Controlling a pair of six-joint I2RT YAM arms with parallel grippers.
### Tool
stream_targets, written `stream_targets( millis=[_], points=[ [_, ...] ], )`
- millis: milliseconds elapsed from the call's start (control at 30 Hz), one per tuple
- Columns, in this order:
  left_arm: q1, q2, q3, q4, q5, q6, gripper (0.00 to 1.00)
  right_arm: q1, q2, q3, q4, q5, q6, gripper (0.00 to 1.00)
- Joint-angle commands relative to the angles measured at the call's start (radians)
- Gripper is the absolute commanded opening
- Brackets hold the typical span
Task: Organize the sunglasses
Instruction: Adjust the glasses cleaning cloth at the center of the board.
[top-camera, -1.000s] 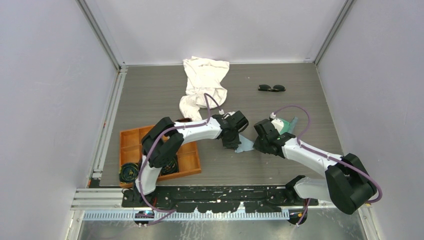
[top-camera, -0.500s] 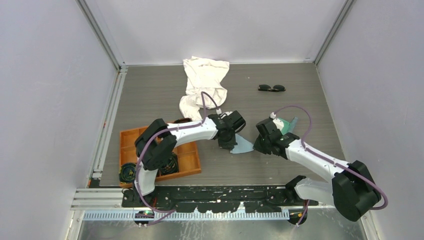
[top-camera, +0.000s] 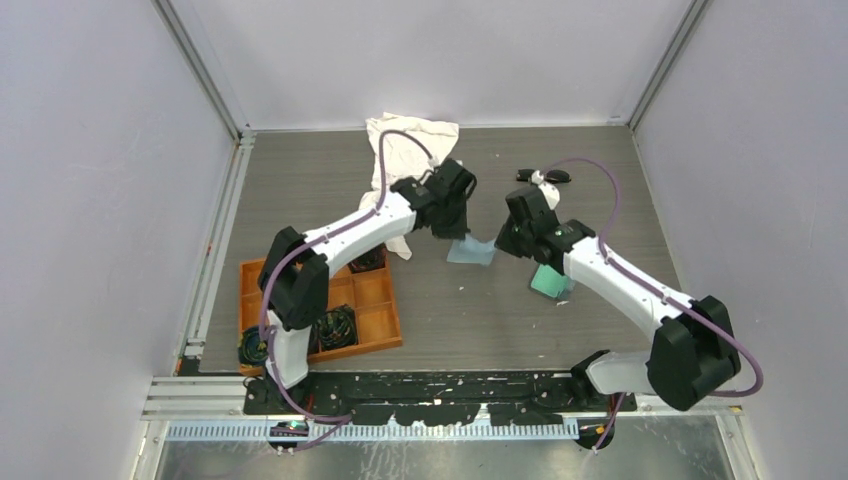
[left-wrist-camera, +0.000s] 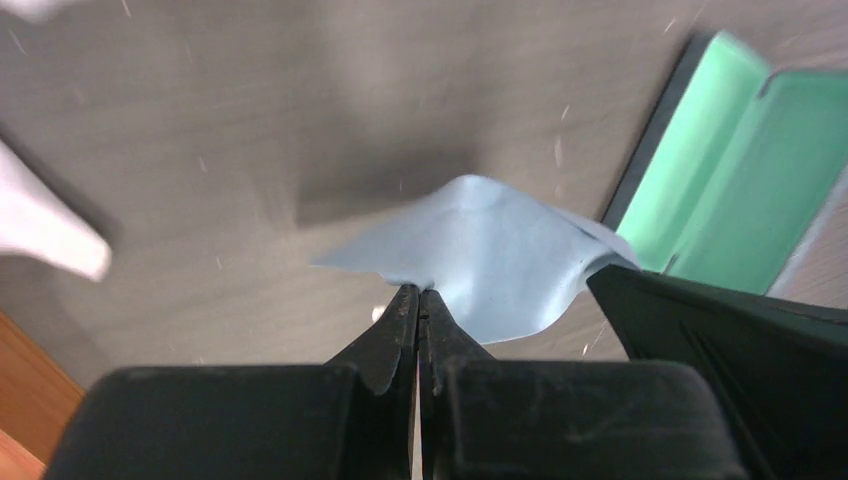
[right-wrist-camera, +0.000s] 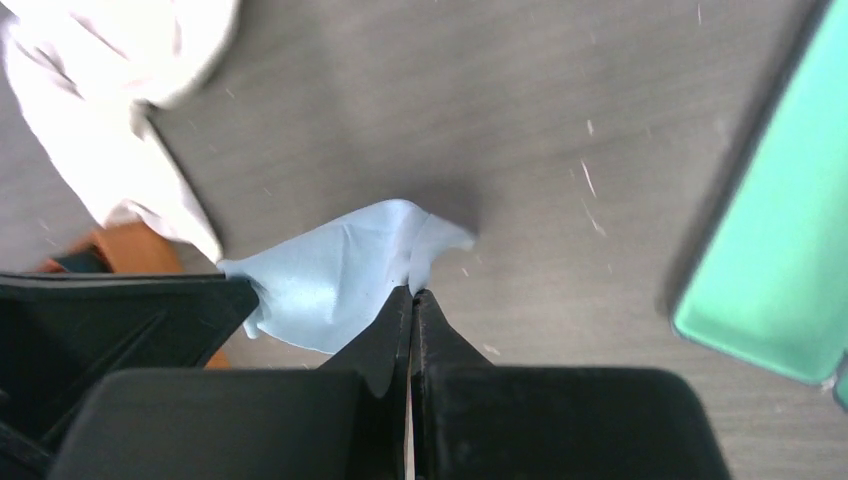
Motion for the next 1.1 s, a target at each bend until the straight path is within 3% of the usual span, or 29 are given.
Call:
stream_targets(
  millis=[0,100,233,467,567,600,667,700,767,900,1067],
  points=[
    [0.067,0.045,0.176,-0.021,0.051,0.163,0.0,-0.035,0.066,0.169,0.031,0.036,-0.078,0.0],
    [0.105,0.067,0.255,-0.052,0.104,0.212,0.0,-0.052,0.092,0.237,0.012,0.044,-0.102,0.0],
    [0.126,0.044,0.212,-0.032,0.149,0.274,0.0,-0.056,0.092,0.229,0.001,0.03,-0.114,0.0],
    [0.1,-0.002,-0.138,0.116,0.308,0.204,0.0,-0.044,0.017,-0.038,0.023,-0.025,-0.068,0.0],
    [0.054,-0.016,-0.254,0.106,0.347,0.168,0.01,-0.024,-0.035,-0.161,-0.008,-0.079,-0.005,0.0],
    [0.036,-0.03,-0.28,0.085,0.349,0.156,0.11,-0.012,-0.068,-0.192,-0.03,-0.107,0.019,0.04],
    [0.004,-0.081,-0.324,0.039,0.33,0.139,0.35,0.032,-0.176,-0.245,-0.089,-0.128,0.075,0.31],
    [-0.011,-0.129,-0.339,0.016,0.298,0.134,0.41,0.055,-0.234,-0.261,-0.123,-0.12,0.097,0.43],
    [-0.02,-0.19,-0.345,-0.023,0.231,0.129,0.48,0.073,-0.323,-0.273,-0.185,-0.083,0.119,0.56],
    [-0.017,-0.212,-0.264,-0.081,0.13,0.154,0.48,0.073,-0.349,-0.217,-0.226,0.042,0.073,0.58],
    [-0.018,-0.11,-0.159,-0.103,0.191,0.149,0.45,0.072,-0.189,-0.106,-0.194,0.069,0.002,0.54]
  ],
)
